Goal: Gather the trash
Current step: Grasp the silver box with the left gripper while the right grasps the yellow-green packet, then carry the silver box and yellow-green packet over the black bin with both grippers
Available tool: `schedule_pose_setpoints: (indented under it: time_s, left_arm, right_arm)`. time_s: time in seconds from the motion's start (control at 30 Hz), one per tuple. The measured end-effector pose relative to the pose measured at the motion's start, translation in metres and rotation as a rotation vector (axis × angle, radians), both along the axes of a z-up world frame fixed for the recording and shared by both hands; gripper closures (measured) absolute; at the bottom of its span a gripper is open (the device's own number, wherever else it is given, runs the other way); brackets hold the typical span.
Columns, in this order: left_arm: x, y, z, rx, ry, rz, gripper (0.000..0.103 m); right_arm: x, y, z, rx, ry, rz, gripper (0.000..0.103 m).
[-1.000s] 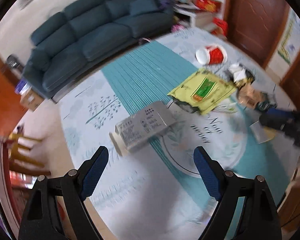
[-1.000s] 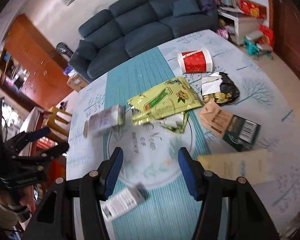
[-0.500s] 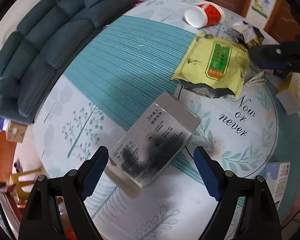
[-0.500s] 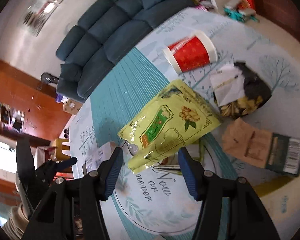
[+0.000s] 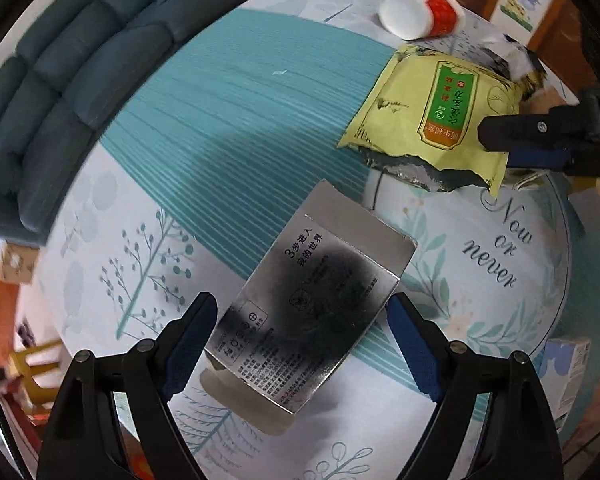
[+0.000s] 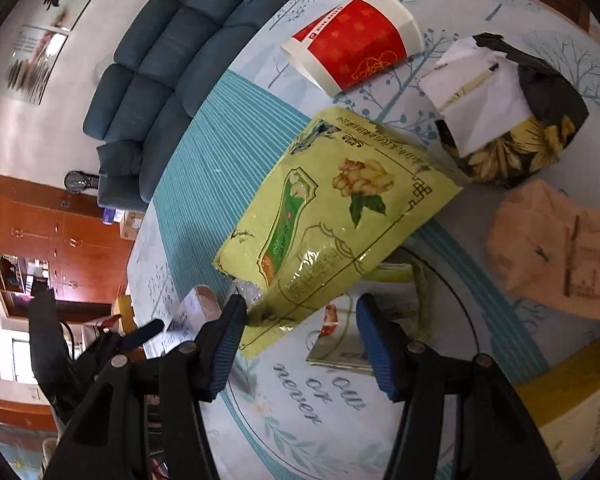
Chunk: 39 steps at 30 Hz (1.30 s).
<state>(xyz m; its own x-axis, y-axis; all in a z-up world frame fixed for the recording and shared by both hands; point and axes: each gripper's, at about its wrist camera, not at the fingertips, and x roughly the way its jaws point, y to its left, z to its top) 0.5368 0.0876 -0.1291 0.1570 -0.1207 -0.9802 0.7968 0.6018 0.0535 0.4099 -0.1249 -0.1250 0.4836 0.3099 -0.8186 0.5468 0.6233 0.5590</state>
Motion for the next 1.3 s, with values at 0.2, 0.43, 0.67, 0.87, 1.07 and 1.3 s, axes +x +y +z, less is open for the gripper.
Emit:
schedule_pose_setpoints:
  time_s: [0.2, 0.43, 0.67, 0.87, 1.07, 1.3]
  left_arm:
    - [0.01, 0.006, 0.004, -0.049, 0.047, 0.121, 0.026]
    - [0.004, 0.024, 0.014, -0.114, 0.131, 0.275, 0.037]
    - [-0.021, 0.04, 0.052, -0.183, 0.147, 0.415, 0.038]
    - [-0.063, 0.041, 0.103, -0.263, 0.141, 0.472, 0.038]
    - [-0.122, 0.039, 0.149, -0.345, 0.131, 0.52, 0.038]
    - [-0.209, 0.014, 0.167, -0.361, 0.115, 0.564, 0.038]
  right_arm:
    - [0.002, 0.004, -0.001, 0.022, -0.032, -0.034, 0.084]
    - [-0.011, -0.001, 0.008, 0.074, -0.113, -0.049, 0.097]
    - [-0.03, -0.002, 0.045, 0.055, -0.195, 0.029, 0.098]
    - [-0.061, -0.003, 0.073, 0.054, -0.214, 0.097, 0.098]
    - [-0.111, -0.006, 0.098, 0.034, -0.215, 0.176, 0.098]
    - [-0.19, -0.026, 0.119, -0.01, -0.226, 0.272, 0.098]
